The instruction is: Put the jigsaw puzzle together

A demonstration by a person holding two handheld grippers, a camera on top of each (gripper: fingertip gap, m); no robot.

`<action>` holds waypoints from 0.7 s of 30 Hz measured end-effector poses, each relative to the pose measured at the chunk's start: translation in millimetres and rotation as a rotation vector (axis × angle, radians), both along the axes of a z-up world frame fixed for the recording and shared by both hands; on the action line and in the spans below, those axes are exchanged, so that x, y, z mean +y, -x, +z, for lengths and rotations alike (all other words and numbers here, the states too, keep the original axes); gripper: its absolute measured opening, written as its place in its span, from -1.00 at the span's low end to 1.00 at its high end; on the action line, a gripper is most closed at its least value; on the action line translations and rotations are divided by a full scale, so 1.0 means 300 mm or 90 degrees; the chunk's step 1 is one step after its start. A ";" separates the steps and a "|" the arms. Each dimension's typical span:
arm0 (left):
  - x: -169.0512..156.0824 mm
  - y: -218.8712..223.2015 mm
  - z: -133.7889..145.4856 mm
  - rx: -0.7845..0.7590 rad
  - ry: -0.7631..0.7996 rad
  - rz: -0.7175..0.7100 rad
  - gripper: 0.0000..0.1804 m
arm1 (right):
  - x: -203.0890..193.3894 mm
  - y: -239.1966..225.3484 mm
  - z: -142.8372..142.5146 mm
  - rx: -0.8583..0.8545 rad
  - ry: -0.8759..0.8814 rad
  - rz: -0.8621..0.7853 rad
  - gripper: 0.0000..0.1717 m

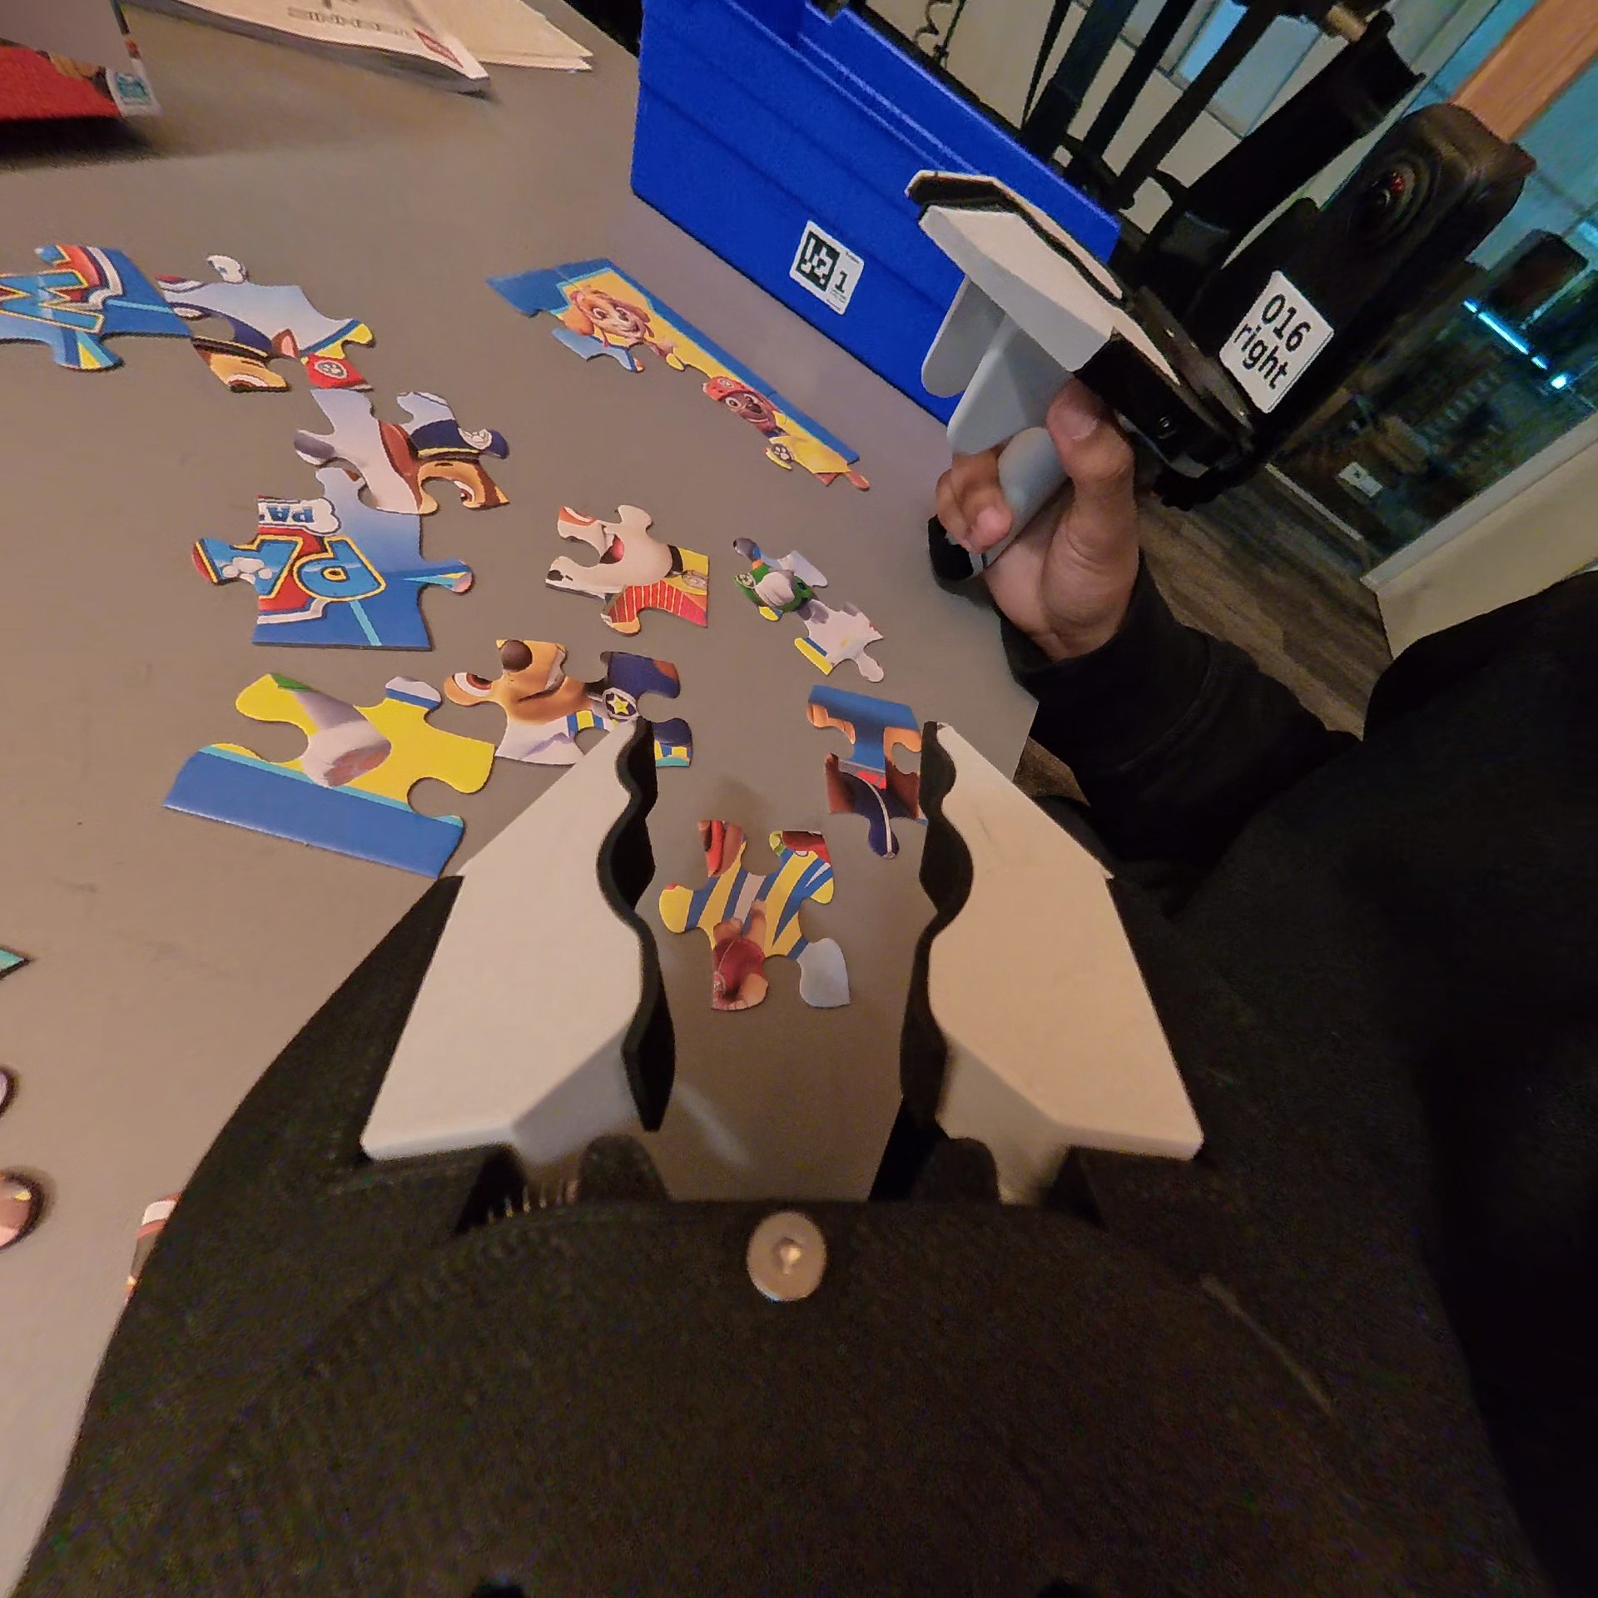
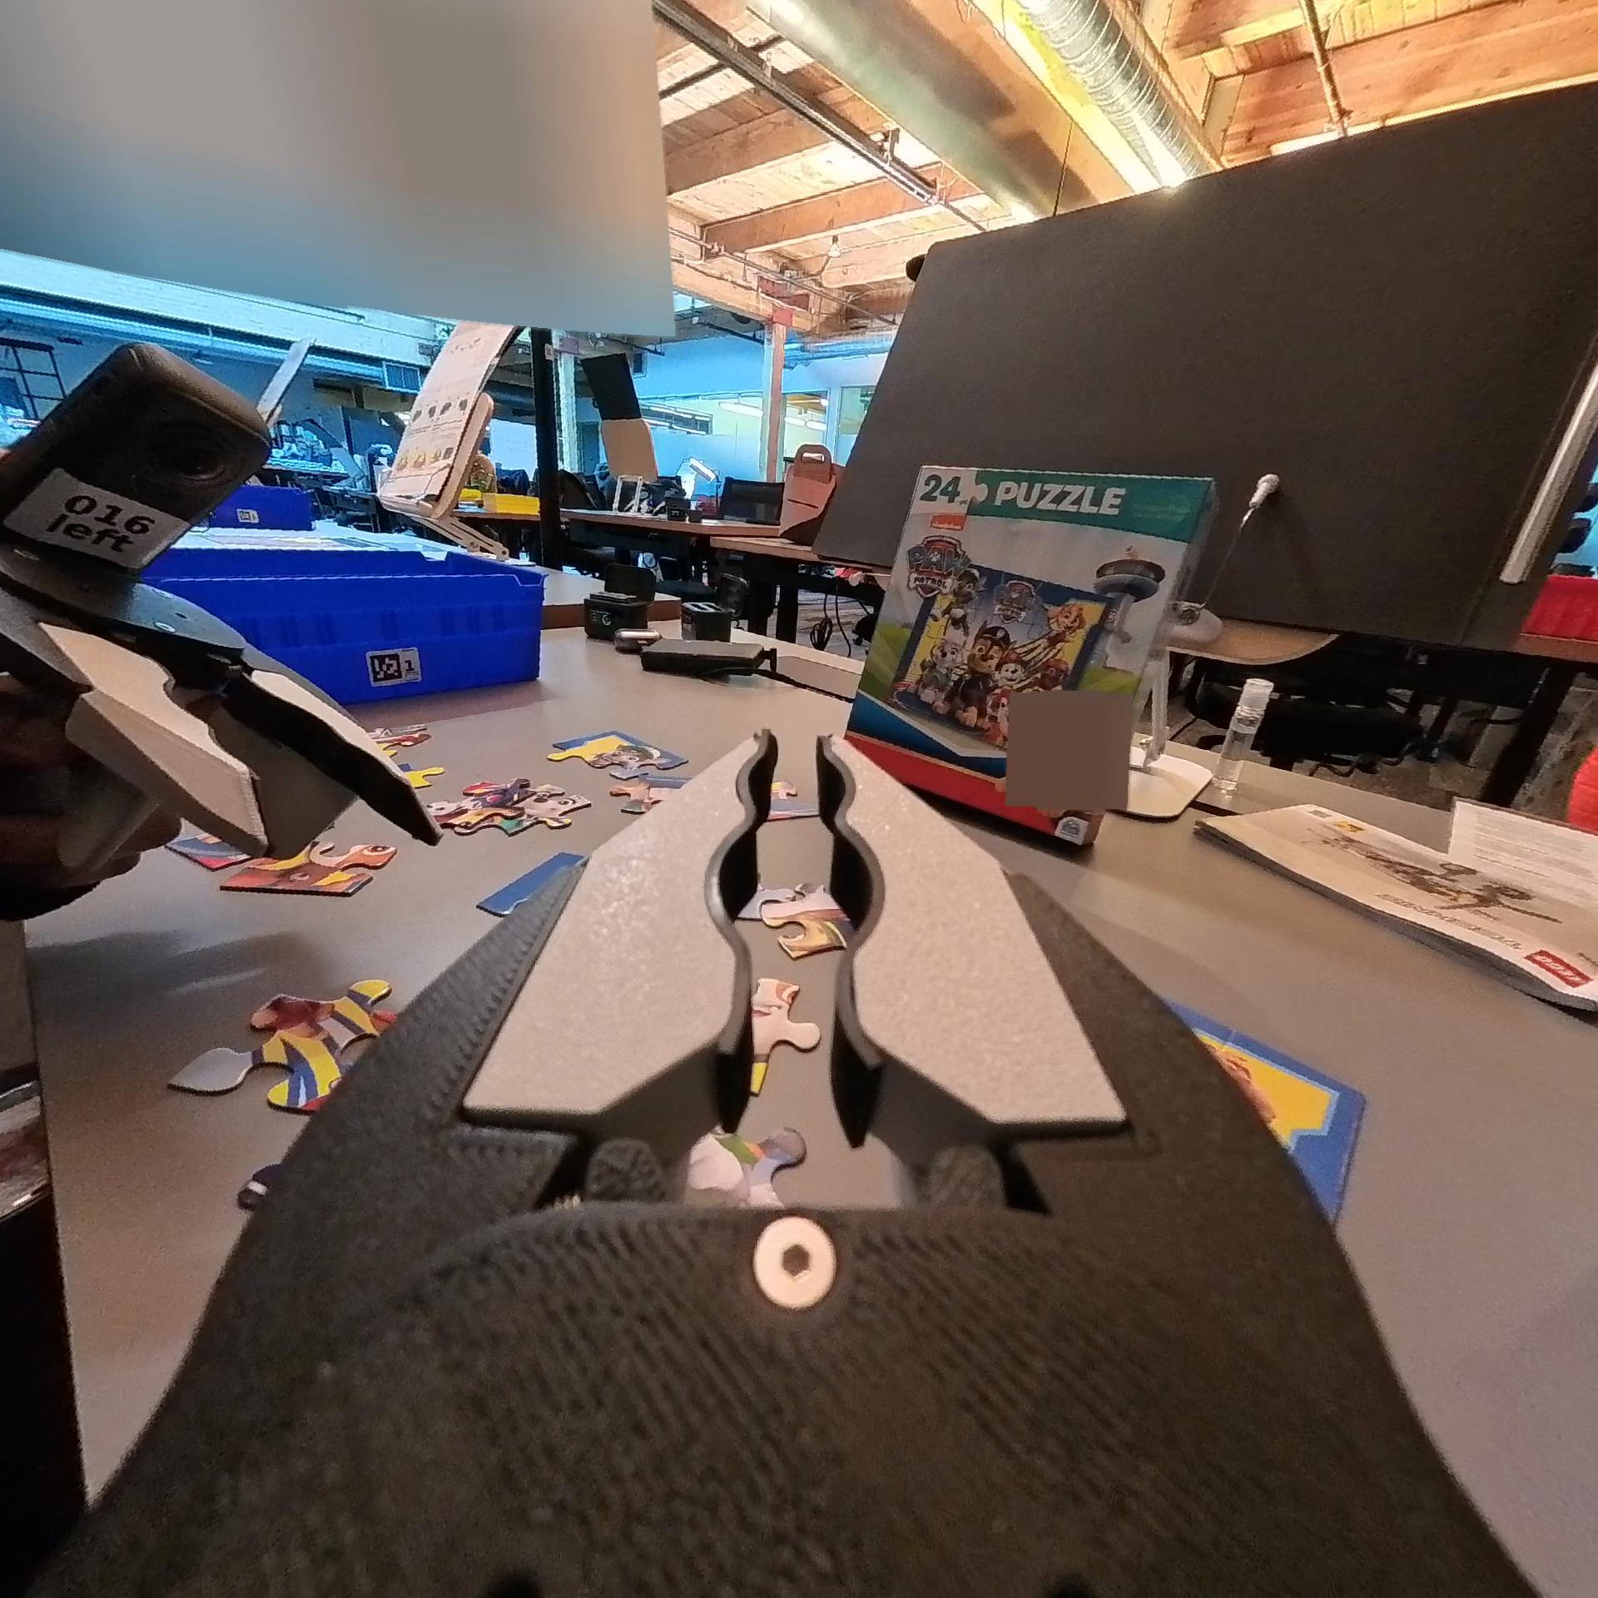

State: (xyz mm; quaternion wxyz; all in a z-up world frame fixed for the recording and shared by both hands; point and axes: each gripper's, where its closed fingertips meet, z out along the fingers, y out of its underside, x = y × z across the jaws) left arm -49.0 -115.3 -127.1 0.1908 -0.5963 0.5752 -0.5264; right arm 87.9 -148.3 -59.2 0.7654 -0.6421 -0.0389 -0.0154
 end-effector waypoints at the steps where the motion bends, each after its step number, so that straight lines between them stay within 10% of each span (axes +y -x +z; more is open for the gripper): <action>1: 0.000 0.000 0.000 0.000 -0.001 0.000 -0.34 | 0.000 0.000 0.001 0.000 0.000 0.000 -0.91; 21: 0.005 0.000 0.011 -0.013 0.000 0.002 -0.36 | 0.008 0.018 0.002 -0.007 0.002 0.018 -0.90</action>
